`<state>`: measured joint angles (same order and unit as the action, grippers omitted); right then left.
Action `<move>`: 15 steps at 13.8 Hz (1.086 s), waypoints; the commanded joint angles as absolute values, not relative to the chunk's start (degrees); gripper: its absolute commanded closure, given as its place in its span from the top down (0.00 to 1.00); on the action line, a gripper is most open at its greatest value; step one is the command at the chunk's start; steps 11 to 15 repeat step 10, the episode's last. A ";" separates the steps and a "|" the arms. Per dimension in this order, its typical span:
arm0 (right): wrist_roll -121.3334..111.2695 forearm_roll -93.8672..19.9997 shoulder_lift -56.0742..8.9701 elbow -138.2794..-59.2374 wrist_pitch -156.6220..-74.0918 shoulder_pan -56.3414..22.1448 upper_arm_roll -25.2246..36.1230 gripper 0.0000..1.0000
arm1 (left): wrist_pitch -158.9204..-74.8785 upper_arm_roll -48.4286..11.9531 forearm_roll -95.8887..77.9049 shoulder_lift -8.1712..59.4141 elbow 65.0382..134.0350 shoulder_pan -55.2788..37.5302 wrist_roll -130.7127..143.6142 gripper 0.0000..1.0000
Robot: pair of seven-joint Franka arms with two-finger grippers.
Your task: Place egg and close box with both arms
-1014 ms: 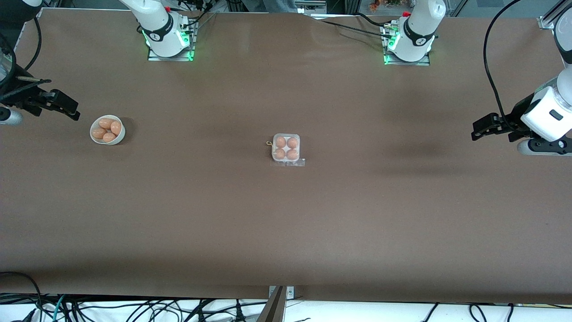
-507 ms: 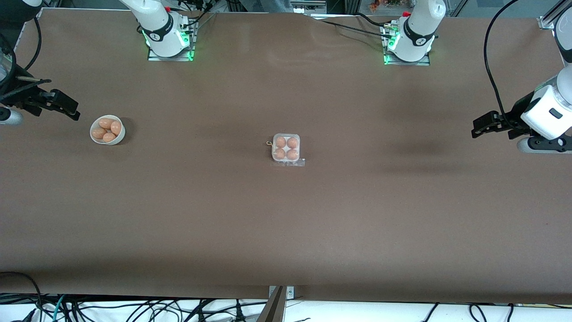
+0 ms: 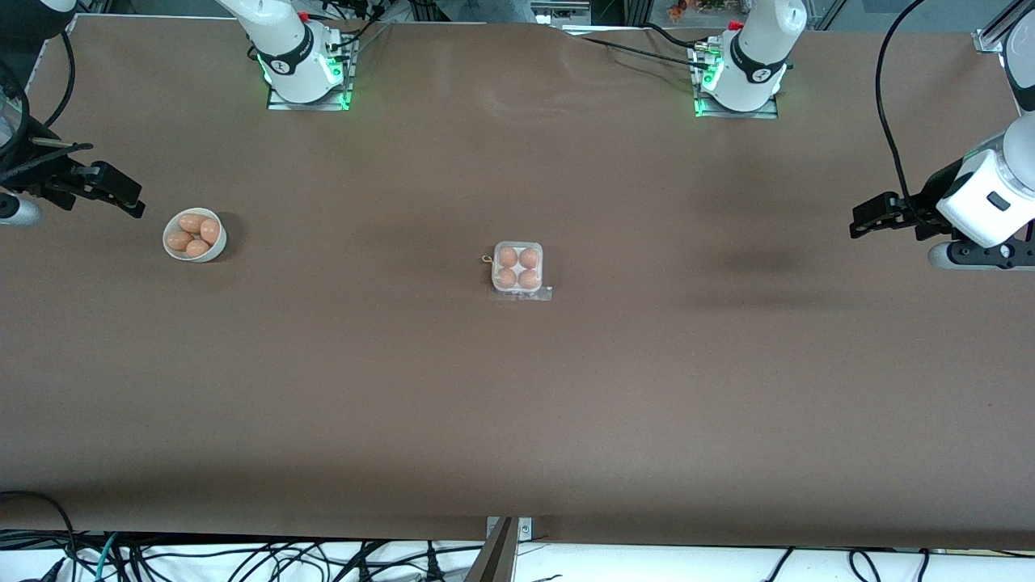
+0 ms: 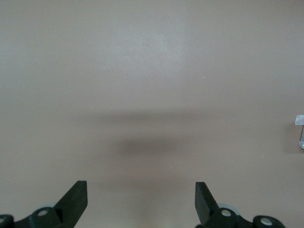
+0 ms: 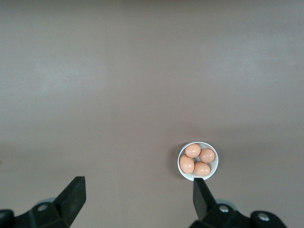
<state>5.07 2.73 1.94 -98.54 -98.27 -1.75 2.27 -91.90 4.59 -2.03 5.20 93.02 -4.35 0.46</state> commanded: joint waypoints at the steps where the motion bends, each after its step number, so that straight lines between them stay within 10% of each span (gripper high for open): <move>1: 4.04 1.93 2.29 -98.53 -98.09 -1.41 2.11 1.00 | -91.14 4.04 -0.26 4.13 93.69 -3.95 0.09 1.00; 15: 4.04 1.85 2.29 -98.53 -98.09 -1.41 2.11 1.00 | -91.14 3.87 -0.26 4.83 91.58 -4.48 0.18 1.00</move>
